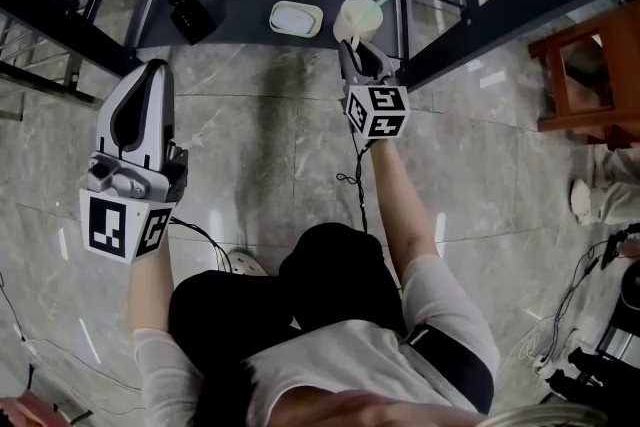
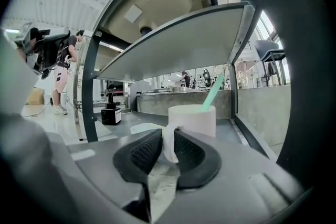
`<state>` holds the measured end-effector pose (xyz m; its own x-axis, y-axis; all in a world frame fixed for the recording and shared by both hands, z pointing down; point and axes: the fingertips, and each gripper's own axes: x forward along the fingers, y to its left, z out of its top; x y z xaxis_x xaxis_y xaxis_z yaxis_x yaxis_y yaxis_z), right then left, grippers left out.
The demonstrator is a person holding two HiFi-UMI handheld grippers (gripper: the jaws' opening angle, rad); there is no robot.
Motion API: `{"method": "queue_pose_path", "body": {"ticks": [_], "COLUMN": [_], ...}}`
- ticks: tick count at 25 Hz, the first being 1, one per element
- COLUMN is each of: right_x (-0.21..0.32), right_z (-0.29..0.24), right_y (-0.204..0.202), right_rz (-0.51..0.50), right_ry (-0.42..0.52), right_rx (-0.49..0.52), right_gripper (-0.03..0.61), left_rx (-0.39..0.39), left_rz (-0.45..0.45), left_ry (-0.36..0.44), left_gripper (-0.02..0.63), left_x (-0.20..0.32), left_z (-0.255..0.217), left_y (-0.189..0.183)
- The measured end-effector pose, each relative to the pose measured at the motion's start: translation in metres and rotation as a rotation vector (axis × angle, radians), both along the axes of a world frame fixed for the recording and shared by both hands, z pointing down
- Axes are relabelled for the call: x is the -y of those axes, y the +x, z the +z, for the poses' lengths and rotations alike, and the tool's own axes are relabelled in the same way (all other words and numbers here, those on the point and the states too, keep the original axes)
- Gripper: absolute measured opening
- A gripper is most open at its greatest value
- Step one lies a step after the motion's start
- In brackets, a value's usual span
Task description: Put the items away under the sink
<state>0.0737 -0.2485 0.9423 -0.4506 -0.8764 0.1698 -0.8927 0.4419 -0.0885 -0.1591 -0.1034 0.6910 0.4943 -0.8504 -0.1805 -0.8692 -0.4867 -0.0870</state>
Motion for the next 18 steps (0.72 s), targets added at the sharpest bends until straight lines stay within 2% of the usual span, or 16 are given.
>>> {"method": "queue_pose_path", "body": {"ticks": [13,18], "right_x": [-0.027,-0.041], "right_z": [-0.016,-0.033], "right_y": [0.008,-0.001], "right_rz": [0.037,0.008], "right_ry": [0.013,0.037], "right_rx": [0.006,0.015], "right_gripper": [0.082,0.019], "left_rx": [0.002,0.005], "left_rz": [0.0,0.0], "left_ry": [0.007,0.0], "left_gripper": [0.008,0.008], "left_x": [-0.002,0.0], "left_z": [-0.001,0.003], "left_y": [-0.001,-0.001]}}
